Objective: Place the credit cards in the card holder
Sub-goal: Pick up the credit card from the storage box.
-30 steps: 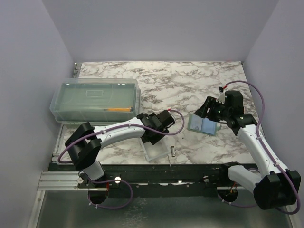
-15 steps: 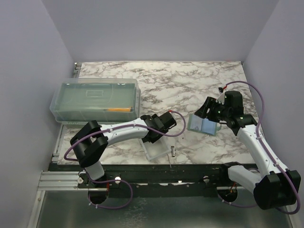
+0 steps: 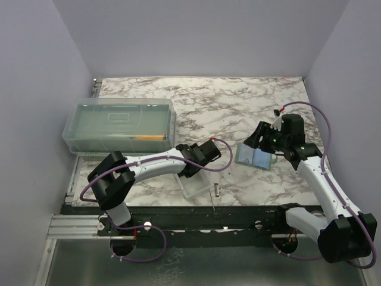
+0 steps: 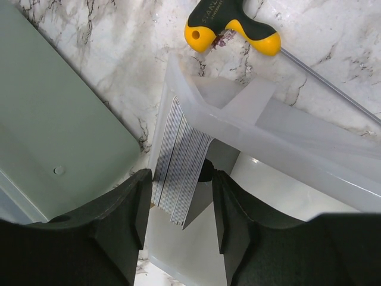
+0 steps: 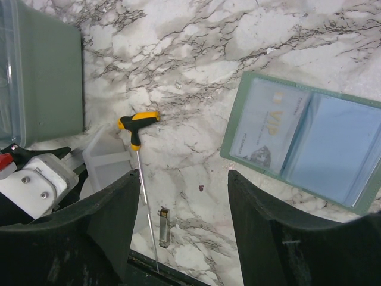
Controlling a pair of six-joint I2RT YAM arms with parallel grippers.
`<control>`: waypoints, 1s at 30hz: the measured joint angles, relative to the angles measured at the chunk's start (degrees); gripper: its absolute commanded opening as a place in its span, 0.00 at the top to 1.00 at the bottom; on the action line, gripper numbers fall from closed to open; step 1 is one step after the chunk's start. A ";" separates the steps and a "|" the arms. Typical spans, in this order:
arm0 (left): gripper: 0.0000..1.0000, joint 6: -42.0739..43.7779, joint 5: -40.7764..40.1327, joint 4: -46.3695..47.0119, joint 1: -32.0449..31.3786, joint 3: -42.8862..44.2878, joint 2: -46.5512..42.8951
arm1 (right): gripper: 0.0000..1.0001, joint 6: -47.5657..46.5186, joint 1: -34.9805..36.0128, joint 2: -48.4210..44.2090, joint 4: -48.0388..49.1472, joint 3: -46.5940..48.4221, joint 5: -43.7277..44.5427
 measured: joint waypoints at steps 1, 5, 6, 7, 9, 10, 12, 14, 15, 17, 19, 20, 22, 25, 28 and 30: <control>0.53 0.00 0.00 0.00 -0.04 0.00 0.00 | 0.36 0.02 0.00 0.02 0.02 0.00 0.00; 0.56 0.00 0.00 0.02 -0.22 0.00 -0.04 | 0.36 0.02 0.00 0.04 0.02 0.00 0.00; 0.58 0.00 0.00 0.00 -0.24 0.00 -0.07 | 0.36 0.02 0.00 0.04 0.02 0.00 0.00; 0.58 -0.02 0.00 0.00 -0.22 0.00 -0.07 | 0.36 0.02 0.00 0.04 0.02 0.00 0.00; 0.58 -0.02 -0.07 0.00 -0.35 0.00 -0.11 | 0.36 0.02 0.00 0.04 0.02 0.00 0.00; 0.59 -0.02 -0.11 -0.02 -0.46 0.00 -0.17 | 0.36 0.02 0.00 0.04 0.02 0.00 0.00; 0.60 -0.04 -0.17 -0.02 -0.57 0.00 -0.31 | 0.36 0.02 0.00 0.04 0.02 0.00 0.00; 0.61 -0.04 -0.20 -0.02 -0.59 0.00 -0.39 | 0.35 0.00 0.00 0.04 0.02 0.00 0.00; 0.62 -0.09 -0.20 -0.02 -0.59 0.00 -0.42 | 0.35 0.02 0.00 0.07 0.02 0.00 0.00; 0.63 -0.22 -0.17 -0.02 -0.66 0.00 -0.46 | 0.35 0.02 0.00 0.07 0.02 0.00 0.00; 0.64 -0.24 -0.20 -0.02 -0.79 0.00 -0.50 | 0.35 0.02 0.00 0.09 0.02 0.00 0.00; 0.65 -0.26 -0.24 -0.02 -0.85 0.00 -0.50 | 0.35 0.02 0.00 0.11 0.02 0.00 0.00; 0.66 -0.31 -0.35 -0.02 -0.94 -0.11 -0.52 | 0.35 0.02 0.00 0.13 0.02 0.00 0.00; 0.68 -0.46 -0.39 0.00 -0.98 -0.26 -0.74 | 0.35 0.02 0.00 0.13 0.02 0.00 0.00; 0.72 -0.55 -0.46 -0.02 -1.09 -0.37 -0.92 | 0.35 0.02 0.00 0.13 0.02 0.00 0.00; 0.73 -0.70 -0.61 -0.02 -1.20 -0.42 -1.03 | 0.35 0.00 0.00 0.13 0.02 0.00 0.00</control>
